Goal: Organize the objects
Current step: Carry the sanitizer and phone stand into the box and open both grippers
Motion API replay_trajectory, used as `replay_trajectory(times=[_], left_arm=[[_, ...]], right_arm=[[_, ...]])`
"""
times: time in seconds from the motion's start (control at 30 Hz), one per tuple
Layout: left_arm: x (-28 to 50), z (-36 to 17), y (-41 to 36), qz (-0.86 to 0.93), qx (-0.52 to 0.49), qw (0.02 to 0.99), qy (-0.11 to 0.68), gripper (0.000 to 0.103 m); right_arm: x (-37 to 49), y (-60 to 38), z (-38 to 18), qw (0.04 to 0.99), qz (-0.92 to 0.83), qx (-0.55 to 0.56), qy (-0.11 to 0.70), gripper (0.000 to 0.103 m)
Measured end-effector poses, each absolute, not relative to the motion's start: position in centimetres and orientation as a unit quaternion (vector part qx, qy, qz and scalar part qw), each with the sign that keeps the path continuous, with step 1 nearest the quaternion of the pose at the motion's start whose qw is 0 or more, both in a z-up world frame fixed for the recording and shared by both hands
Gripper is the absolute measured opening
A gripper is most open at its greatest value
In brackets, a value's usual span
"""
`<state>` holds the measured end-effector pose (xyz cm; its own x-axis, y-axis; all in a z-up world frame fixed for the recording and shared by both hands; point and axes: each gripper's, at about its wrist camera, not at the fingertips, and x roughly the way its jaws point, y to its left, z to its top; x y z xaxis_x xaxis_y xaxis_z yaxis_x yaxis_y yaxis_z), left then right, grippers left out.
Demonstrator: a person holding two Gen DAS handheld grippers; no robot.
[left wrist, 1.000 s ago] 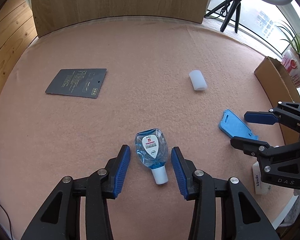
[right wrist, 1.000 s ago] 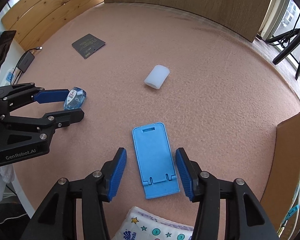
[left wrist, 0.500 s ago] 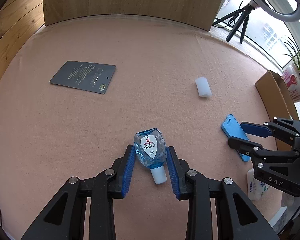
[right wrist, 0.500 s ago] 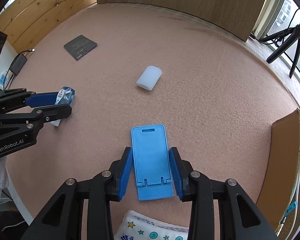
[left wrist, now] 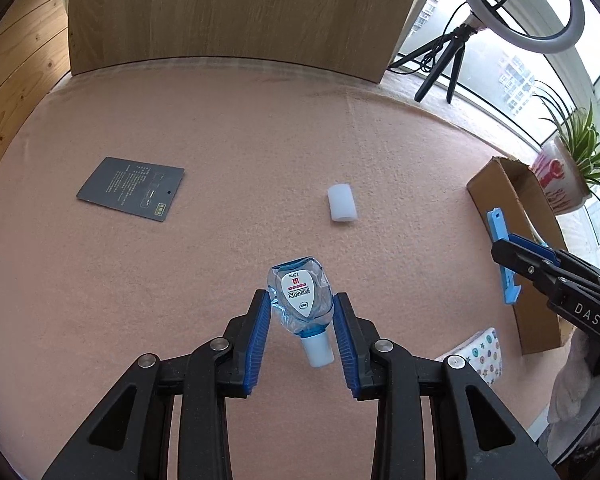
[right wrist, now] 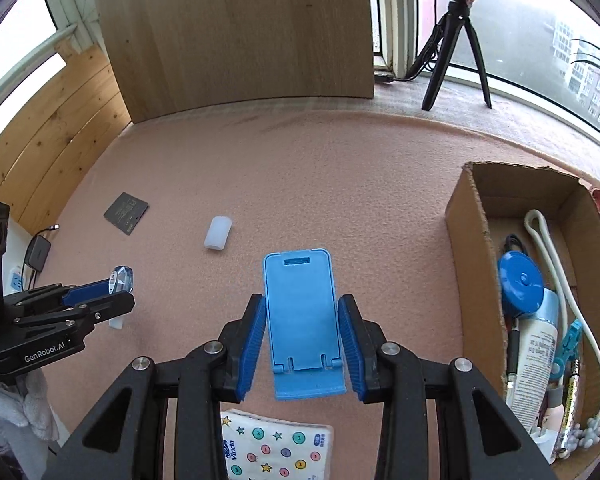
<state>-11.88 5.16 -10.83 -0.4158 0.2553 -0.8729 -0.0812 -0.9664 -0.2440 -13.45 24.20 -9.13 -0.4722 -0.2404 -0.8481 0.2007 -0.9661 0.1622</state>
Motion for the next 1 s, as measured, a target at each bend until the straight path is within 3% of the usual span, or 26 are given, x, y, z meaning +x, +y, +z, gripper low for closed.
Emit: replay_trajectory(times=[0.4,1.0], left_arm=[[-13.4,-7.2,15.2,0.844,-0.501,0.184,-0.059,0.035],[-14.8,-4.9,32.5,0.823,-0.484,0.296,-0.003,0.035]], right_arm=[[-9.2,33.7,-5.4,0.029,-0.888,0.456,-0.06,0.034],[-6.6,43.2,-6.1,-0.05,-0.884,0.455,-0.096,0.034]])
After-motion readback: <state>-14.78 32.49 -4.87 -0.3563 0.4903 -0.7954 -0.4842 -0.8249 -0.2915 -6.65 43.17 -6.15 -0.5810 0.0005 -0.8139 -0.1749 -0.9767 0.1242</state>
